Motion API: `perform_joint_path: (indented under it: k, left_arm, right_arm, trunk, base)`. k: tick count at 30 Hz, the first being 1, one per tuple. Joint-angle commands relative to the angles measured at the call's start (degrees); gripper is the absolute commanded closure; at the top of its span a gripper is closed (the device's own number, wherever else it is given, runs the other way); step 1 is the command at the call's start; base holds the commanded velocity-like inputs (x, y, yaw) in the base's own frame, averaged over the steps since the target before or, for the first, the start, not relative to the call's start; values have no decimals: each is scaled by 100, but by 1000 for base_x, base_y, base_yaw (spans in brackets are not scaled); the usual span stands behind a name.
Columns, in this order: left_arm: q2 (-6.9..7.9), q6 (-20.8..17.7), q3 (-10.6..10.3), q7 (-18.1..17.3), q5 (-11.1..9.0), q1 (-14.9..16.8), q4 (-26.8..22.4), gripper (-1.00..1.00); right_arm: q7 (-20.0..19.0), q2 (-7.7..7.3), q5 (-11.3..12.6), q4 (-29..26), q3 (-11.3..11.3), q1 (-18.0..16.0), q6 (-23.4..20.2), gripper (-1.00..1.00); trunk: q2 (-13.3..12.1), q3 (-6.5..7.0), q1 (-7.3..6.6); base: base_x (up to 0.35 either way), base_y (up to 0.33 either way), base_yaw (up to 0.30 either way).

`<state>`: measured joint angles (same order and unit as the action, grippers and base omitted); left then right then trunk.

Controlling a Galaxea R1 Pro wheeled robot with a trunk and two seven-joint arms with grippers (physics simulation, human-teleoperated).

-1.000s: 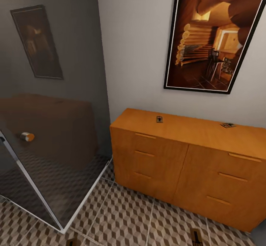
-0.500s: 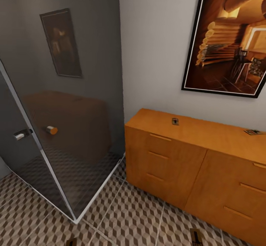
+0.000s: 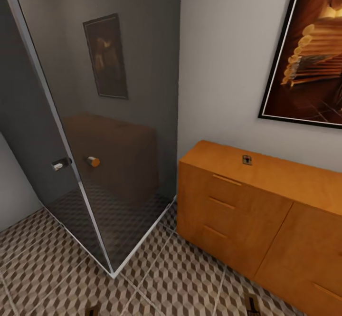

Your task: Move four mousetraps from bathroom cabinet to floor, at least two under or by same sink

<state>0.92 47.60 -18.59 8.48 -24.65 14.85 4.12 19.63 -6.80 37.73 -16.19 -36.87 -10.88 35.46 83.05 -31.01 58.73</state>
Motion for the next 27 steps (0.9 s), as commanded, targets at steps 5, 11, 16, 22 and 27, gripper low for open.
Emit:
perform_joint_path:
  k: [5,11,16,22,27]
  left_arm:
    - [-4,21,-48,49,4,9,18,100]
    - [-4,21,-48,49,4,9,18,100]
    - [-4,21,-48,49,4,9,18,100]
    - [-4,21,-48,49,4,9,18,100]
    - [-4,21,-48,49,4,9,18,100]
  right_arm:
    - [23,-6,41,-10,-49,-2,14,100]
    - [23,-6,41,-8,-49,-1,15,100]
    - [23,-6,41,-9,-49,-1,14,100]
    - [23,-6,41,-7,-51,-1,14,100]
    - [23,14,41,-7,-51,-1,14,100]
  trunk:
    - [3,-6,0]
    - [3,-6,0]
    - [3,-6,0]
    - [3,-6,0]
    - [3,-6,0]
  base:
    - [0,0,253]
    - [0,0,253]
    - [0,0,253]
    - [0,0,253]
    - [0,0,253]
